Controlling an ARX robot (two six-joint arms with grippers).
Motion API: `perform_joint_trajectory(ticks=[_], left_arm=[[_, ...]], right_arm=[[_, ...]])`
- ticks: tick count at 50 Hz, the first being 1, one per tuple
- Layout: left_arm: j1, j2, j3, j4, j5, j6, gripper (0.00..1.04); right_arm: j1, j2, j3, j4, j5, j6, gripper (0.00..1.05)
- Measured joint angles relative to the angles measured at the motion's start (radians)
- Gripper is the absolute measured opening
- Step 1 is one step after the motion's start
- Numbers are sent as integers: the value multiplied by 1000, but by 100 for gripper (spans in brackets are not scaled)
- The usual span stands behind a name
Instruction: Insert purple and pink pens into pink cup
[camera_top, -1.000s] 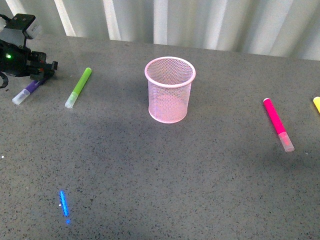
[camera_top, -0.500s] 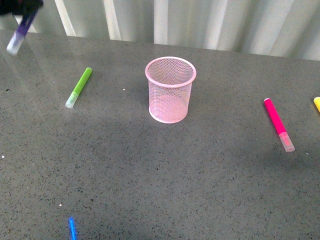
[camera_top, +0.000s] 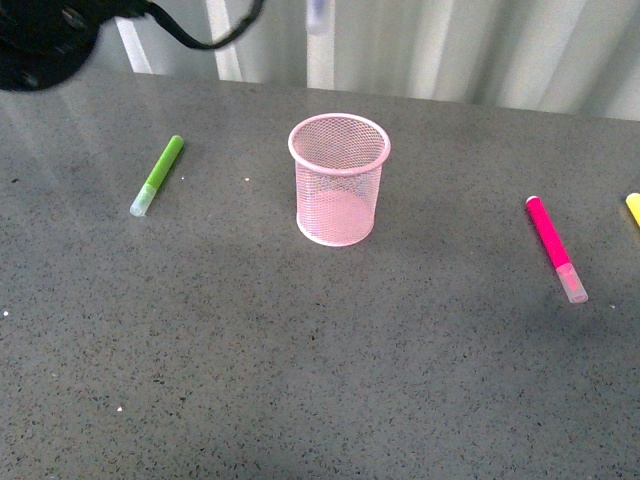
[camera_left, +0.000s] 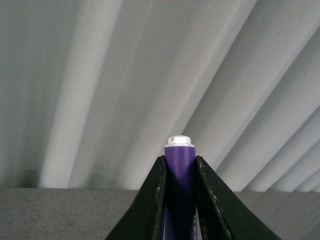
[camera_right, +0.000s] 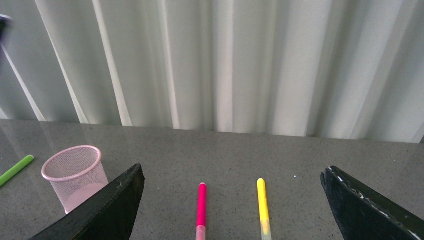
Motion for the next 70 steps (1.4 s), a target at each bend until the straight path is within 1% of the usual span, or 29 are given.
perform_joint_trajectory(ticks=[6,20,41,67,68,70], left_arm=[[-43,61,15,16,-38,-20,14],[-43,152,42,69,-92,-84,14],[-54,223,16,169,-116,-103,13],[-64,281,29,172,-137,-100,13],[-64,281,29,172,-136,-103,15],[-64,281,30,170,-131,-105,23]], right_arm=[[0,0,0,0,0,0,98],[0,0,0,0,0,0,98],[0,0,0,0,0,0,98],[0,0,0,0,0,0,98],[0,0,0,0,0,0,98],[0,0,0,0,0,0,98]])
